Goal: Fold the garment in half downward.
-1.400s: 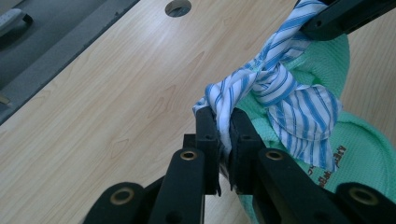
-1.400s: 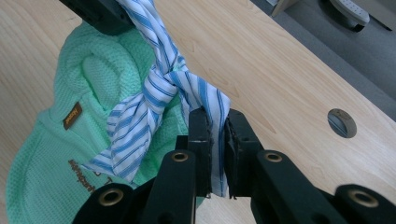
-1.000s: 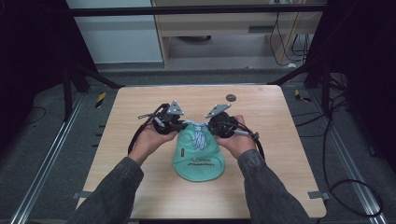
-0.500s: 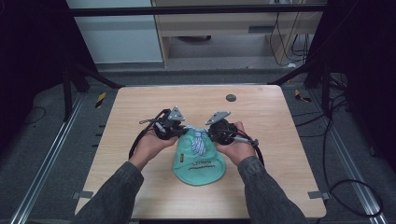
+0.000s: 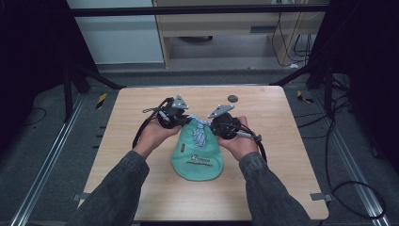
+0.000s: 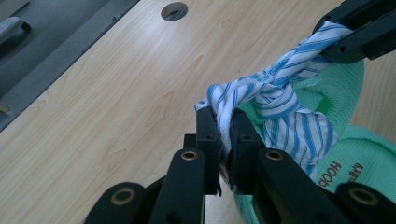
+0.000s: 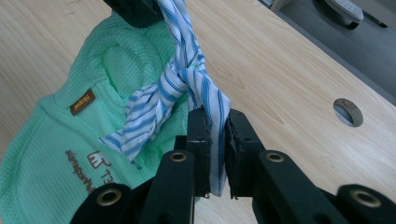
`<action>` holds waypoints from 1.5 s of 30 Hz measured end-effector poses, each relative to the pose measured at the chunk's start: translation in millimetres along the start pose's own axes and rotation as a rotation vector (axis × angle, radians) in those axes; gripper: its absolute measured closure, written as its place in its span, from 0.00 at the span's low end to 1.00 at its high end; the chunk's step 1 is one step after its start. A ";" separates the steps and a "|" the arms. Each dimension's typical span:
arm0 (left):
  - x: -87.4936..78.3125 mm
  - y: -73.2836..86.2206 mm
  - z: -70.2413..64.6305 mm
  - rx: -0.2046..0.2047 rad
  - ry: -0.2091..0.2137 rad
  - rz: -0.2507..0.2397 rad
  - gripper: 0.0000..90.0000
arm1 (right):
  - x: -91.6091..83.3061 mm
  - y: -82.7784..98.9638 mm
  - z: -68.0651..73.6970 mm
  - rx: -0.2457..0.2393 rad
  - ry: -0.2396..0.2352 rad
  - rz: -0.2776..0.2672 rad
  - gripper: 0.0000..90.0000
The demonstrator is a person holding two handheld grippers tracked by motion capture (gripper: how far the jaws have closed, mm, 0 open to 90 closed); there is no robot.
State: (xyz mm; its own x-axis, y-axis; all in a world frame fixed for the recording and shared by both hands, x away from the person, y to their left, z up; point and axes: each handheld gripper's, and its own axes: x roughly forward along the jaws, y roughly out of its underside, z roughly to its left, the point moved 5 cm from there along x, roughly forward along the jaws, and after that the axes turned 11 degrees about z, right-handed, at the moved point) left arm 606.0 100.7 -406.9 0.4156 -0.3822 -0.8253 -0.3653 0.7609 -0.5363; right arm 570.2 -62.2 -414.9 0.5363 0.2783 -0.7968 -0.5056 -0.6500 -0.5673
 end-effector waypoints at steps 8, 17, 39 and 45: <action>3.6 15.4 -17.1 0.031 0.005 0.013 0.93 | 5.3 15.7 12.8 -0.020 -0.016 0.010 0.89; 2.5 30.5 -37.7 0.058 0.010 0.014 0.92 | 10.2 33.5 24.2 -0.017 -0.036 0.014 0.88; 4.7 40.4 -51.0 0.051 0.049 -0.001 0.94 | 9.3 54.7 40.5 0.002 -0.082 0.019 0.81; 6.5 22.4 -30.8 0.031 0.048 -0.009 0.94 | 4.8 45.2 35.3 0.011 -0.063 0.000 0.86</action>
State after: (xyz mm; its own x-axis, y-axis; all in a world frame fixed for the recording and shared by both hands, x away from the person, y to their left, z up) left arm 574.8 99.1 -429.7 0.3780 -0.4132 -0.8285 -0.3359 0.7728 -0.5386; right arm 526.1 -65.2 -451.8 0.4930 0.3219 -0.8083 -0.5137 -0.6421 -0.5691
